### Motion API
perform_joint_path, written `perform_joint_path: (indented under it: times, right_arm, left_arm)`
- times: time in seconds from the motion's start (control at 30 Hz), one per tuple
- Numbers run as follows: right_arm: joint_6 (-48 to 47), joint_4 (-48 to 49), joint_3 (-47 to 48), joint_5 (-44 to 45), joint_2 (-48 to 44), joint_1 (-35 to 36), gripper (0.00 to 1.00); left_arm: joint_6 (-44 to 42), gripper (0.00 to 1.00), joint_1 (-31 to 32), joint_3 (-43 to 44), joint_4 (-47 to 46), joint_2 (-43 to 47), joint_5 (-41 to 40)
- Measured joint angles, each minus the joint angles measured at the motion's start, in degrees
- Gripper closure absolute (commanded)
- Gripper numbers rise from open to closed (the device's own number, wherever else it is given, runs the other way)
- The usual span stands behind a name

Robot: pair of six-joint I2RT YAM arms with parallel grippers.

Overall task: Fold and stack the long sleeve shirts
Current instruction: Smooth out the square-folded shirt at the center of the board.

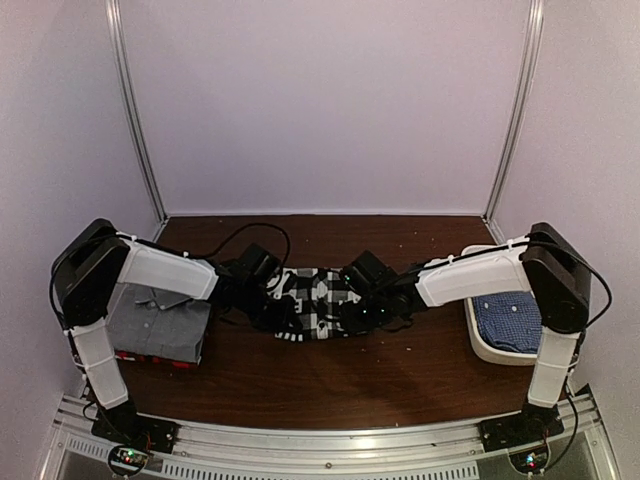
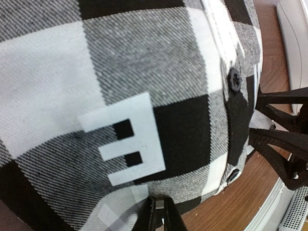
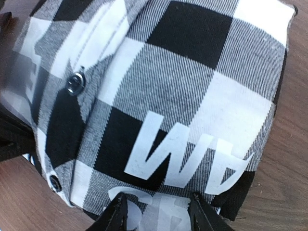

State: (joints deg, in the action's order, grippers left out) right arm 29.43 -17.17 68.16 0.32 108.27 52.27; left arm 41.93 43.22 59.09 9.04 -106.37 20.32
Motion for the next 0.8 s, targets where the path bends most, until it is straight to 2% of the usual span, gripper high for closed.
perform_joint_path:
  times: [0.2,0.37,0.6,0.8]
  right_arm:
    - [1.5,4.0,-4.9,0.0,-1.0,0.0,0.55]
    - [2.3,3.5,-5.9,0.2,-2.9,0.0,0.55]
    - [2.3,0.8,-5.7,1.7,-8.2,0.0,0.54]
    - [2.3,0.0,-4.3,3.0,-8.8,-0.5,0.53]
  left_arm:
    - [0.0,0.91,0.0,-0.3,0.2,0.9,-0.4]
    - [0.0,0.89,0.0,-0.3,2.3,3.4,-2.1]
    - [-1.0,0.7,-2.6,-0.3,4.0,8.0,-4.5]
    - [-2.9,0.52,-7.5,0.2,4.5,6.8,-4.7]
